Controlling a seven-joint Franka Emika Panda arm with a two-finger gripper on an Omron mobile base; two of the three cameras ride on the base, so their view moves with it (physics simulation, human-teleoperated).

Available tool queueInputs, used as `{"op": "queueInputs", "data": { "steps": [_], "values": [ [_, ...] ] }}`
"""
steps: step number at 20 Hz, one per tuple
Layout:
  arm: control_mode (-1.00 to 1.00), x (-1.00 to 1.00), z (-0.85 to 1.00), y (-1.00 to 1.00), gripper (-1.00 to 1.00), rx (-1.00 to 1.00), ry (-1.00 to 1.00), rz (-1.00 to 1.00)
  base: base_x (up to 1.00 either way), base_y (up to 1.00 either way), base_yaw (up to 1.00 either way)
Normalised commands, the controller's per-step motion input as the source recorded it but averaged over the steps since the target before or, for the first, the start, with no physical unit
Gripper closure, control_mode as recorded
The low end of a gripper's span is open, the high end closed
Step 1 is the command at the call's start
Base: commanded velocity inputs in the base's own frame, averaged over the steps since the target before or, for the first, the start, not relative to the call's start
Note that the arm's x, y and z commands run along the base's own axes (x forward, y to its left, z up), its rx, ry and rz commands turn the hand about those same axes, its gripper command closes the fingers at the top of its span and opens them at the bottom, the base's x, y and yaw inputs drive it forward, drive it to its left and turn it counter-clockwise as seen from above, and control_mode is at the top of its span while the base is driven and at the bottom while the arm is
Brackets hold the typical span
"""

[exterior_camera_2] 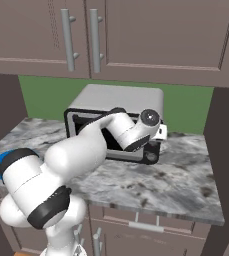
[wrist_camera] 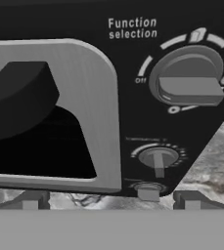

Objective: Pull the toaster oven rack outwards. Pick up the baguette from the plate and place it on the toaster oven rack. Close the toaster oven door fully and set the temperature to the lowest setting.

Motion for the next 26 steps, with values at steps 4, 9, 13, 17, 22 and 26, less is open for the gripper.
{"op": "queueInputs", "data": {
  "steps": [4, 9, 13, 17, 22, 26],
  "values": [
    [-1.0, 0.01, -0.15, 0.0, -1.0, -0.04, -0.01, 0.0, 0.0, 0.0, 0.0],
    [-1.0, 0.01, -0.23, 0.0, -1.0, -0.05, -0.04, 0.0, 0.0, 0.0, 0.0],
    [-1.0, 0.04, -0.2, 0.0, -1.0, -0.04, -0.03, 0.0, 0.0, 0.0, 0.0],
    [-1.0, 0.0, -0.13, 0.0, -1.0, 0.0, -0.14, 0.0, 0.0, 0.0, 0.0],
    [-1.0, 0.05, -0.16, 0.0, -1.0, 0.01, -0.38, 0.0, 0.0, 0.0, 0.0],
    [-1.0, 0.0, -0.04, 0.0, -1.0, 0.01, -0.2, 0.0, 0.0, 0.0, 0.0]
  ]
}}
